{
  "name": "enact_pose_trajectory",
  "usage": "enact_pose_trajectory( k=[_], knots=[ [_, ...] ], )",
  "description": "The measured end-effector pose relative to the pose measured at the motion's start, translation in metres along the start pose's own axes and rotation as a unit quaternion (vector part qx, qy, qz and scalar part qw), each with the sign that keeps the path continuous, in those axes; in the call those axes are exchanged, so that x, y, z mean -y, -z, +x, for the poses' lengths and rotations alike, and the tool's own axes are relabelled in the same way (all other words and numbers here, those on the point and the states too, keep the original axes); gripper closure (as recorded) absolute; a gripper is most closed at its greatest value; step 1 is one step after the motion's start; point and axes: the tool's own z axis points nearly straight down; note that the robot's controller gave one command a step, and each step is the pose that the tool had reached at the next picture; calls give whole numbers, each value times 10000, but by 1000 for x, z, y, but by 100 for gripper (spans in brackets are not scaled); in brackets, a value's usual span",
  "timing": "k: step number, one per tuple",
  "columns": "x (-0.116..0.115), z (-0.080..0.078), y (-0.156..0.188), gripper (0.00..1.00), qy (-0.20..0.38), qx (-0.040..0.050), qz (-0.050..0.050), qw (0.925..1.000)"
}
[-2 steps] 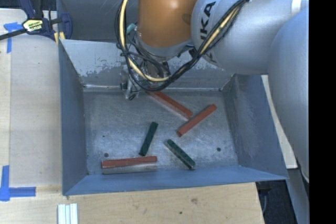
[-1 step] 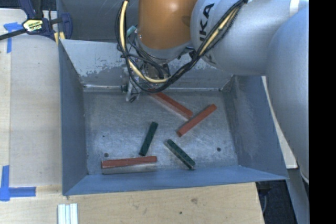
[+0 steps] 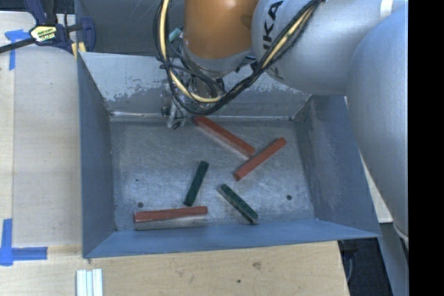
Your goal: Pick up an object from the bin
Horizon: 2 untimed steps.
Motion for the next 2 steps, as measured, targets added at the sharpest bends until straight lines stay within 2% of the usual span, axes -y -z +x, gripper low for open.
enact_pose_trajectory(
  k=[2],
  knots=[
    [0, 0, 0, 100, -11, -2, -1, 10000]
  ],
)
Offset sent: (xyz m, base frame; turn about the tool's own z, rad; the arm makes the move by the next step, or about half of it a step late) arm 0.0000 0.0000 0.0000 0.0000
